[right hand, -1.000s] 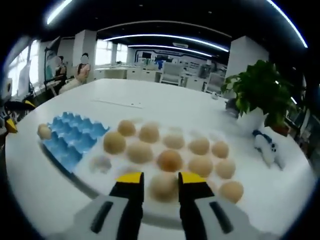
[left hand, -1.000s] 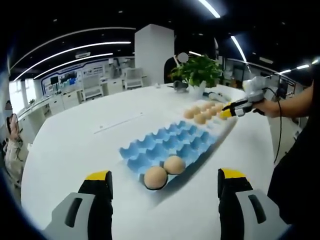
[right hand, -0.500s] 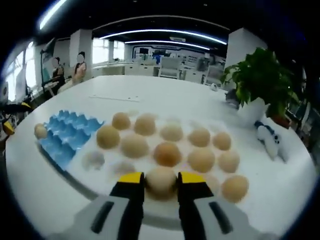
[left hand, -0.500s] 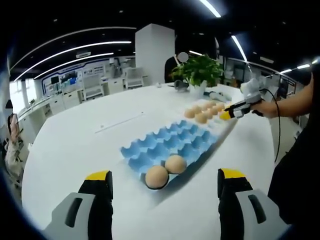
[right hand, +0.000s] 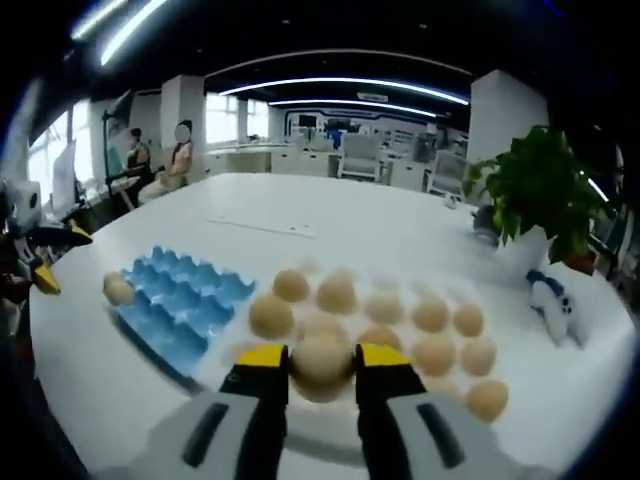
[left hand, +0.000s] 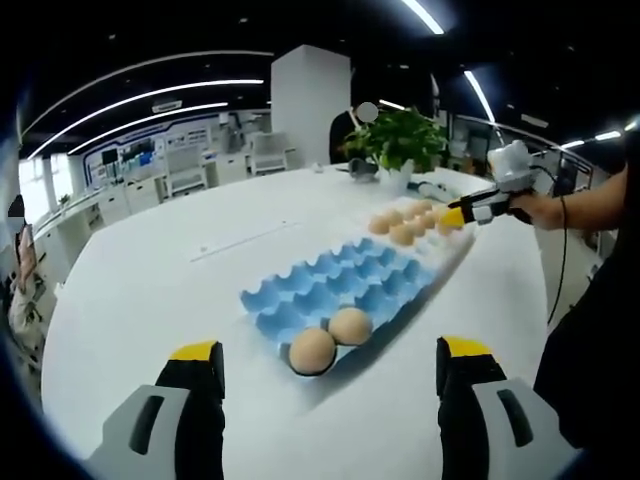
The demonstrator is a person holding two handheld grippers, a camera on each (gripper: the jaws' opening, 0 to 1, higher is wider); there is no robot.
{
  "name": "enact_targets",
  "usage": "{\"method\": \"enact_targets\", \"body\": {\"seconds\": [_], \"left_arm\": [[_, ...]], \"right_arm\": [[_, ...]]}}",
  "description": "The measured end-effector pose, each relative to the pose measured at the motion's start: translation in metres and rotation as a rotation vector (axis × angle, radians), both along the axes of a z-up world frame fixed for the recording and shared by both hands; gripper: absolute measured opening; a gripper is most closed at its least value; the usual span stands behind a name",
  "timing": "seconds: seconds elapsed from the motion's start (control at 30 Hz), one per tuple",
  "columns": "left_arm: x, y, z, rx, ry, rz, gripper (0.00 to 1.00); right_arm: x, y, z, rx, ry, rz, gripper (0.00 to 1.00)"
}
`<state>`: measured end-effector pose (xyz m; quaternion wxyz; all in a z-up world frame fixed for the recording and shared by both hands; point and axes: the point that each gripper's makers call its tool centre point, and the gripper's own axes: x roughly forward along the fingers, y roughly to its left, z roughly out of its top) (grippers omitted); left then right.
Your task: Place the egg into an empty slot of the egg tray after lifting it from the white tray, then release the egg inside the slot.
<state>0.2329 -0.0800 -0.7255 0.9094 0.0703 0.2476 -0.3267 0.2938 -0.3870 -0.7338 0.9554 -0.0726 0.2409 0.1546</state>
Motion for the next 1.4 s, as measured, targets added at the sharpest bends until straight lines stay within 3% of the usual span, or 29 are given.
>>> {"method": "enact_targets", "body": {"seconds": [0.47,0.57,1.4], "left_arm": [[-0.001,-0.002,0.0,-0.003,0.002,-0.001,0.88],[-0.001,-0.001,0.0,-0.001,0.003,-0.002,0.88],[0.001,0.008,-0.005,0.002,0.014,0.023,0.89]], "right_arm": [[-0.004,0.086,0.009,0.071,-0.003,0.178,0.25],[-0.004,0.101,0.007,0.054,-0.003,0.228,0.25],[-0.01,0.187,-0.007,0.069,0.029,0.43,0.25]]}}
